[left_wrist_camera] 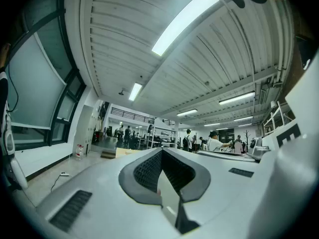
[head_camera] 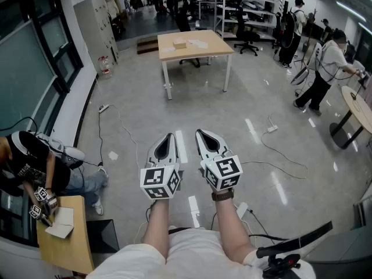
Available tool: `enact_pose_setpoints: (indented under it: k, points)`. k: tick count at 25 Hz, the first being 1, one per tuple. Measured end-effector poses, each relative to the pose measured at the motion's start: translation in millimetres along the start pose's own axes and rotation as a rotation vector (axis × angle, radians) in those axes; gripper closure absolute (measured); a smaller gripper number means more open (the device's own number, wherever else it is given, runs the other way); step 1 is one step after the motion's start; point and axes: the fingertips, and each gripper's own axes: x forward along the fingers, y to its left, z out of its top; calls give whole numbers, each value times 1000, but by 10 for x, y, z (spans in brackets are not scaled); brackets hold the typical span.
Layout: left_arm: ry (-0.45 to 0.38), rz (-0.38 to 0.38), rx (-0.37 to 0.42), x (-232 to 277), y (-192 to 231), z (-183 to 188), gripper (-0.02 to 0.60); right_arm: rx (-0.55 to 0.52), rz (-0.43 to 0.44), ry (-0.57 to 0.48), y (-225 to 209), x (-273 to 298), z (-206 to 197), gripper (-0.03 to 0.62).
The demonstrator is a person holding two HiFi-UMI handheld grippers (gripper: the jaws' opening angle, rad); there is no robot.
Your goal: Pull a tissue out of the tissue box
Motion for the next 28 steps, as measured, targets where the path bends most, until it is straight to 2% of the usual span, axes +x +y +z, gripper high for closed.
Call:
enact_pose_setpoints:
  k: [5,12,17,22,28]
  points:
    - [49,11,-16,-78,-188,-247,591,20,2,18,-86,-186,-68,592]
    - [49,9,-20,100,-25,-285,591,40,18,-18,-115,11,-151,592]
    - [73,0,-32,378,296,-298,591,15,7,-36,-167,444,-116,592]
    - [64,2,-59,776,798,-195,591,-18,-31,20,-180,1032,-207,592]
    - [68,-25,-33,1181,1333,-222,591,-31,-65,53,-147,1679,-353,592]
